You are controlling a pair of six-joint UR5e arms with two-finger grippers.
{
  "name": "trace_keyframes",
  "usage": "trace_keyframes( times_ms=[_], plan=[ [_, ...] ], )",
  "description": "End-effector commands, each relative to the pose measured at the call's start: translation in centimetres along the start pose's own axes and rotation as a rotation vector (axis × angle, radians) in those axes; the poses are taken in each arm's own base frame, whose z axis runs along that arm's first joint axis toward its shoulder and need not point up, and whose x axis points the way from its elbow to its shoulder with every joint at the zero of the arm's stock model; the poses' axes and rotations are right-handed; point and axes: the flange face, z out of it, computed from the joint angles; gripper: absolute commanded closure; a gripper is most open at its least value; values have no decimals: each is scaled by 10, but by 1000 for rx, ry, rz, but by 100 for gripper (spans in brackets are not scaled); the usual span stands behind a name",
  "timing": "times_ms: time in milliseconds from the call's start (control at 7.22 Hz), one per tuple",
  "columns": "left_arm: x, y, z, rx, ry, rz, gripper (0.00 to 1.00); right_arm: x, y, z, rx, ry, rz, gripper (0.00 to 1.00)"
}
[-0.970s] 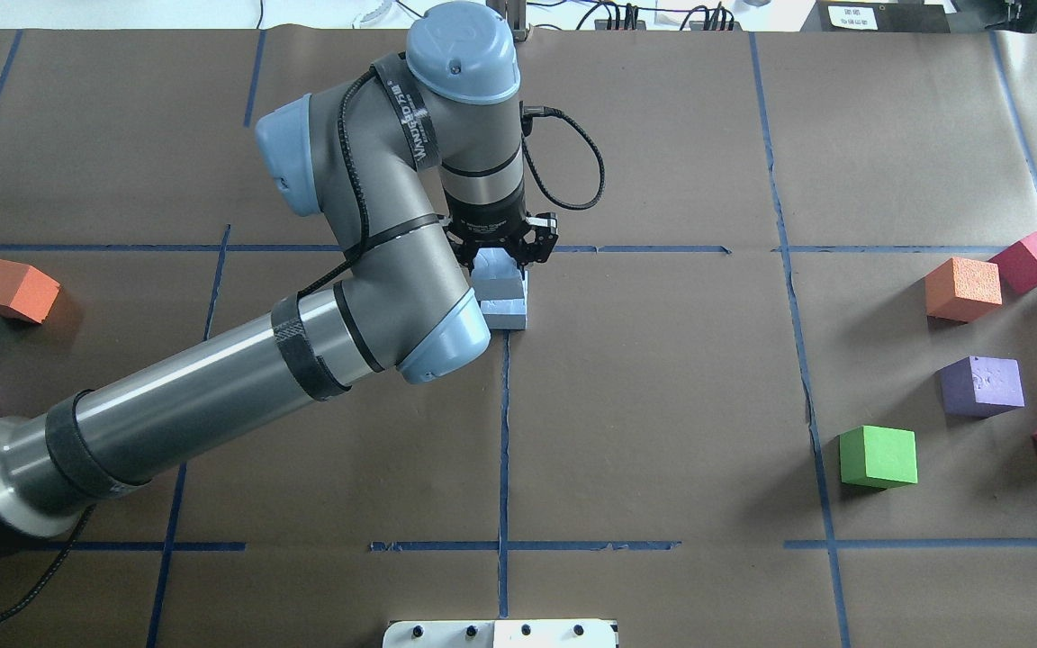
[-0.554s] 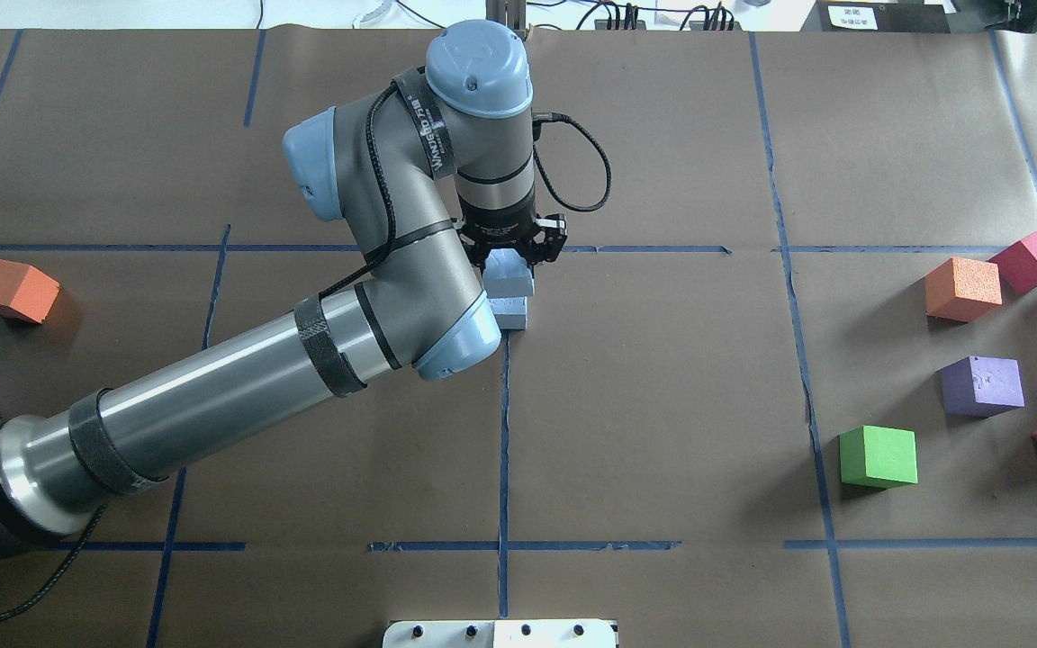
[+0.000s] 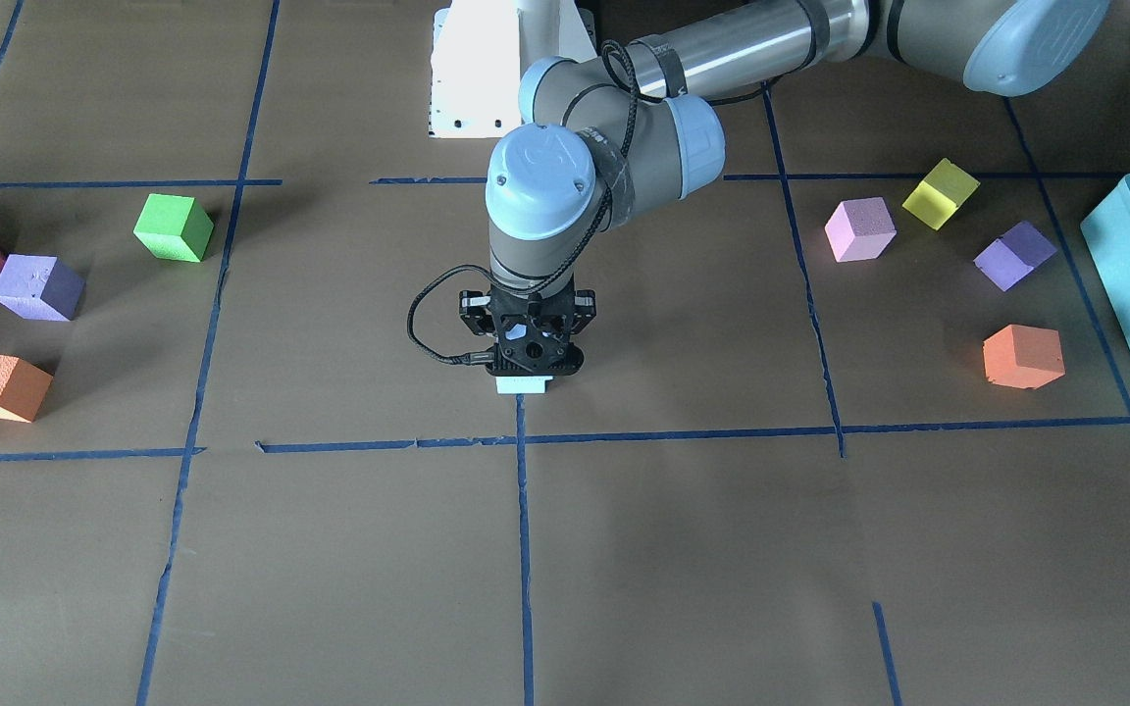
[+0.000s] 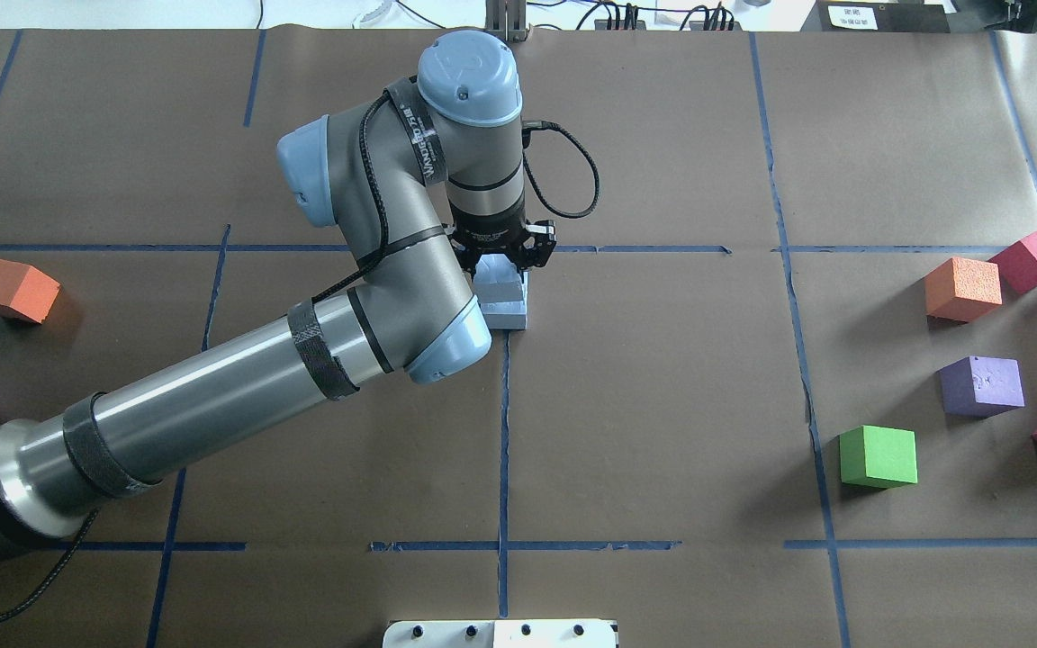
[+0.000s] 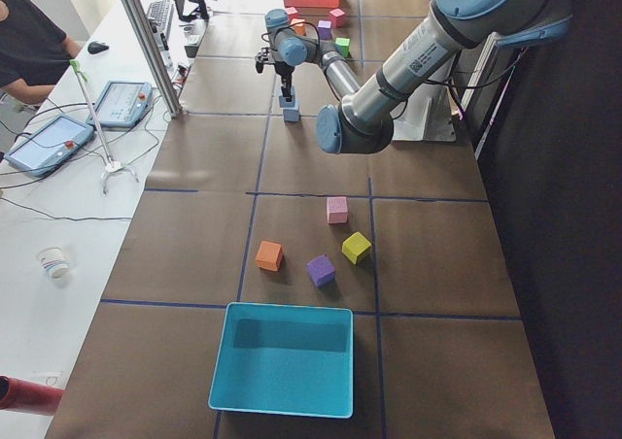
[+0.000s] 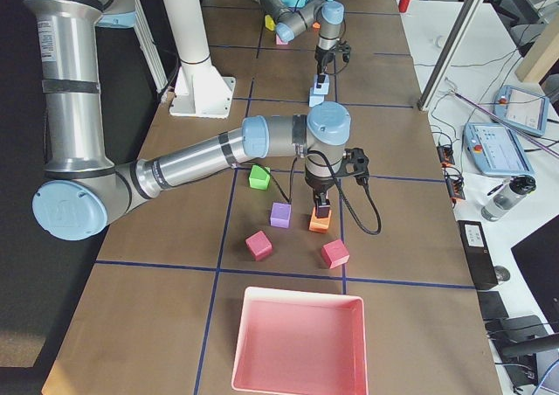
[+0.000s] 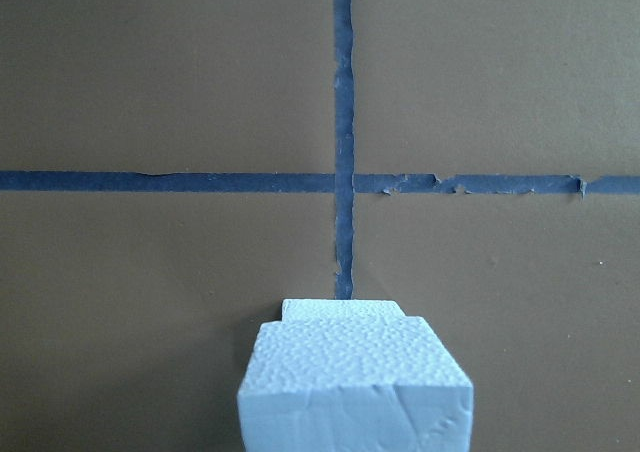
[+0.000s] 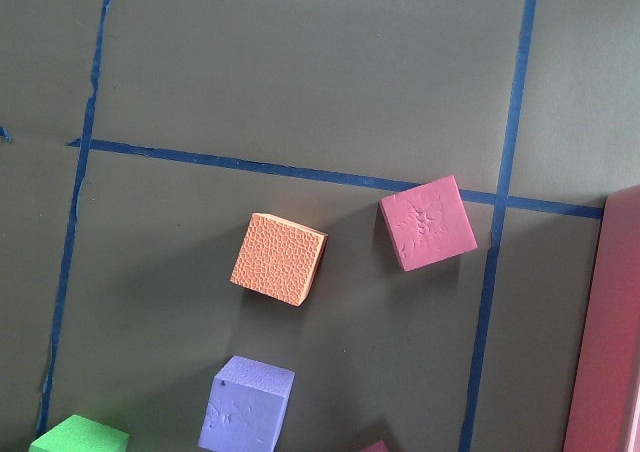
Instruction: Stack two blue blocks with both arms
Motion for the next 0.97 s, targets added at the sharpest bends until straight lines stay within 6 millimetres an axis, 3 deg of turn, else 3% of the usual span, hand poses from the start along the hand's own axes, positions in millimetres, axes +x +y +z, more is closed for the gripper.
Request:
trace_keyframes(
  times_ms=[0, 554, 693, 831],
  plan=[
    [1, 1, -2, 0, 4, 2, 84, 0, -1, 0, 1, 1, -1, 0],
    [3, 1, -4, 2, 8, 1, 83, 4, -1, 3, -6, 0, 7, 0],
    [3, 1, -4, 2, 8, 1, 71, 4, -2, 4, -8, 0, 9, 0],
    [2, 2, -4, 2, 8, 4, 15, 5, -1, 5, -10, 0, 11, 0]
  ],
)
